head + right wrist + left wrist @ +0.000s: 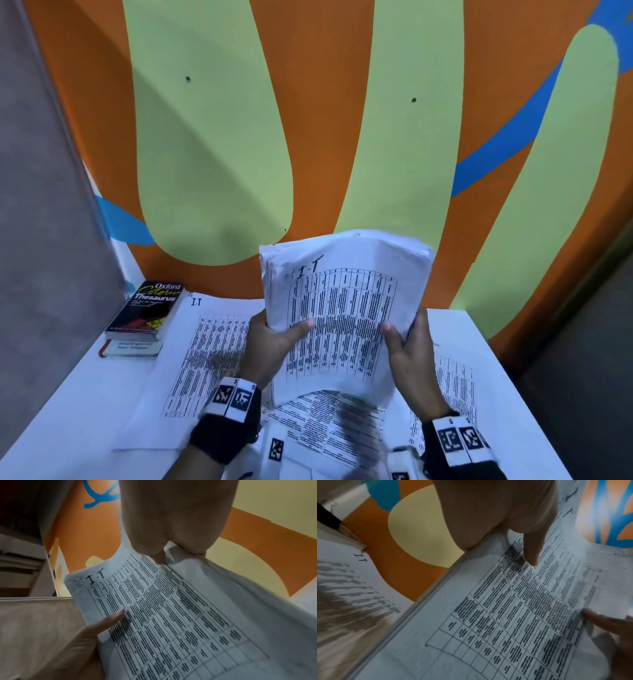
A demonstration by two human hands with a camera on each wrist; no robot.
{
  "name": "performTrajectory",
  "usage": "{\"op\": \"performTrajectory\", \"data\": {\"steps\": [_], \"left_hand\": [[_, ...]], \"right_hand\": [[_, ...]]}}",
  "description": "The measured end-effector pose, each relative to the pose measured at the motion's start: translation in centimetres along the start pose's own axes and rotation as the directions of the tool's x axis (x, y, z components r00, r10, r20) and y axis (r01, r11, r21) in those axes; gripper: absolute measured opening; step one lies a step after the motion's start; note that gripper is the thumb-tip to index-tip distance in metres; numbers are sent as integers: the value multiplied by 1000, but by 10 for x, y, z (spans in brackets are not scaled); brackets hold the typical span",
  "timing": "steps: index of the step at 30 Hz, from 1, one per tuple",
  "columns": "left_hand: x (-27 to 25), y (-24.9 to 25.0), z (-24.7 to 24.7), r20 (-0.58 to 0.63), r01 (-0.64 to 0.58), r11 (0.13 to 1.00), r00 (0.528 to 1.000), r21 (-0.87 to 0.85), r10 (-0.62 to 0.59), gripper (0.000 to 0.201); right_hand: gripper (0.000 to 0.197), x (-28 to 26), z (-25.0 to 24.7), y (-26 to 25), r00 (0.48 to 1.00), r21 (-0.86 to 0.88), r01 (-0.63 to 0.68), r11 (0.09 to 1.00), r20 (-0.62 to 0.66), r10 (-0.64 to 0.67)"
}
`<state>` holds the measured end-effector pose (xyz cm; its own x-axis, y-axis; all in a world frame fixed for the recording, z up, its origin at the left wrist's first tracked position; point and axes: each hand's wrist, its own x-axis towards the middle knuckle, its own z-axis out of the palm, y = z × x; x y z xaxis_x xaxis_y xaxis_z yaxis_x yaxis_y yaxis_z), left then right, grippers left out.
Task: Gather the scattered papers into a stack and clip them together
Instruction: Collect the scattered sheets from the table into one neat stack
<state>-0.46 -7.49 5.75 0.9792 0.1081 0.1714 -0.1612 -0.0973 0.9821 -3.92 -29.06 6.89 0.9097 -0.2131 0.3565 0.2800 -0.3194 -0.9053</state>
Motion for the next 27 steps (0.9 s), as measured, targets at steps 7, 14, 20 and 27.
{"op": "performTrajectory", "data": {"steps": [7, 14, 20, 27], "left_hand": [[-8, -6, -6, -39, 67, 986, 997, 151, -62, 44], [9, 28, -110, -298, -83, 925, 933, 370, 203, 52], [6, 44, -189, -431, -134, 848, 814, 512, 389, 48], [-9, 28, -227, -548, 9, 870, 780, 493, 303, 51]], "right_hand": [[38, -2, 22, 29, 974, -202, -190, 961, 83, 210], [63, 11, 114, 40, 896, -366, -315, 876, 189, 401], [86, 6, 225, 39, 756, -670, -253, 698, 313, 575], [82, -13, 283, 38, 746, -778, -269, 568, 205, 634]]}}
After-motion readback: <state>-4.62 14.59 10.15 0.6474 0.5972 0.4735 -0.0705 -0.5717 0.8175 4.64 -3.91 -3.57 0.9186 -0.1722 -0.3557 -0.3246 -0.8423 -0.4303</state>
